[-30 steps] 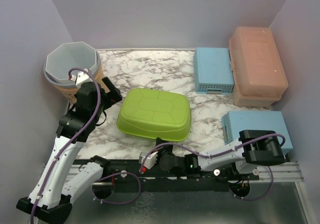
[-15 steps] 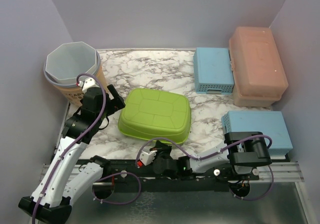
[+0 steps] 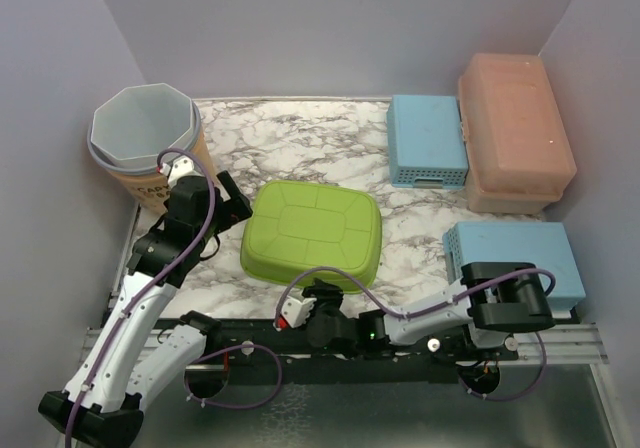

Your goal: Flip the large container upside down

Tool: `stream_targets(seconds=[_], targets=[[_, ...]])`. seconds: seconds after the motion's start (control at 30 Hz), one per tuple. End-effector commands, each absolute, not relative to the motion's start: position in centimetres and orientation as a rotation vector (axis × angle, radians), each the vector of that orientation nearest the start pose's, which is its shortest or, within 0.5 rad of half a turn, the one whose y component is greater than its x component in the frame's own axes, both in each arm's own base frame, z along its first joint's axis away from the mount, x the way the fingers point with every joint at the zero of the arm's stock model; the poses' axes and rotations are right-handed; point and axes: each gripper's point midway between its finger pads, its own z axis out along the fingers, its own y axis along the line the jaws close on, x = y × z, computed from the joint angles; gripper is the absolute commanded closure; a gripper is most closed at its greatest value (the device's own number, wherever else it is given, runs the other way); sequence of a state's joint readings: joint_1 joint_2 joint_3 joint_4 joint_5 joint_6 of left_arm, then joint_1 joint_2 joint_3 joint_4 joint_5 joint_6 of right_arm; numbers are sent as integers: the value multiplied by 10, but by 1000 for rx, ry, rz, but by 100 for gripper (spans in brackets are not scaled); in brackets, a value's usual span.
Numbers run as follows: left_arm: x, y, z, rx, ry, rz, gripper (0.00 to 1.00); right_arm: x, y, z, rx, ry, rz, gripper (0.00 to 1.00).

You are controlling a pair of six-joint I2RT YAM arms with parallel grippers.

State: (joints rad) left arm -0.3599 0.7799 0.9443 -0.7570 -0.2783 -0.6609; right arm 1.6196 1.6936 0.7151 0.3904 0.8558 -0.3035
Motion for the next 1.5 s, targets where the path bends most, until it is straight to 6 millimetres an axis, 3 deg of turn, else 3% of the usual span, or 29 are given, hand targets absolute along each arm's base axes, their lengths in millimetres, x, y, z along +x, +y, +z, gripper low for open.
stream_targets(seconds=[0.0, 0.1, 0.2, 0.27, 0.37, 0.43, 0.6, 0.67, 0.7, 0.8, 0.9, 1.07, 1.27, 1.47], targets=[[243, -72, 224, -492, 2106, -339, 1, 113, 385, 114, -1184, 1438, 108, 50], [242, -73, 220, -497, 2115, -340, 1, 123, 373, 140, -1126, 1351, 71, 44], [242, -73, 218, -492, 2118, -339, 1, 156, 343, 178, -934, 1264, -36, 37], [242, -75, 214, -482, 2131, -344, 1, 176, 328, 193, -841, 1280, -68, 36], [241, -82, 214, -460, 2157, -379, 1, 206, 317, 201, -762, 1372, -84, 35], [239, -87, 216, -449, 2165, -410, 1, 230, 310, 208, -686, 1470, -67, 29], [231, -91, 207, -407, 2200, -434, 1, 290, 286, 213, -523, 1718, 123, 17], [229, -95, 199, -398, 2233, -445, 1, 306, 287, 211, -455, 1831, 251, 12], [228, -97, 195, -394, 2249, -453, 1, 312, 285, 200, -424, 1948, 331, 10], [227, -95, 186, -406, 2261, -437, 1, 332, 277, 189, -232, 2228, 569, 10], [227, -91, 184, -414, 2237, -424, 1, 331, 296, 186, -349, 2278, 722, 8], [222, -110, 165, -378, 2307, -526, 1, 335, 312, 178, -412, 2336, 860, 7], [204, -127, 150, -362, 2341, -632, 1, 356, 312, 149, -337, 2437, 826, 7], [182, -147, 132, -371, 2401, -701, 2, 375, 303, 126, -350, 2499, 676, 7]])
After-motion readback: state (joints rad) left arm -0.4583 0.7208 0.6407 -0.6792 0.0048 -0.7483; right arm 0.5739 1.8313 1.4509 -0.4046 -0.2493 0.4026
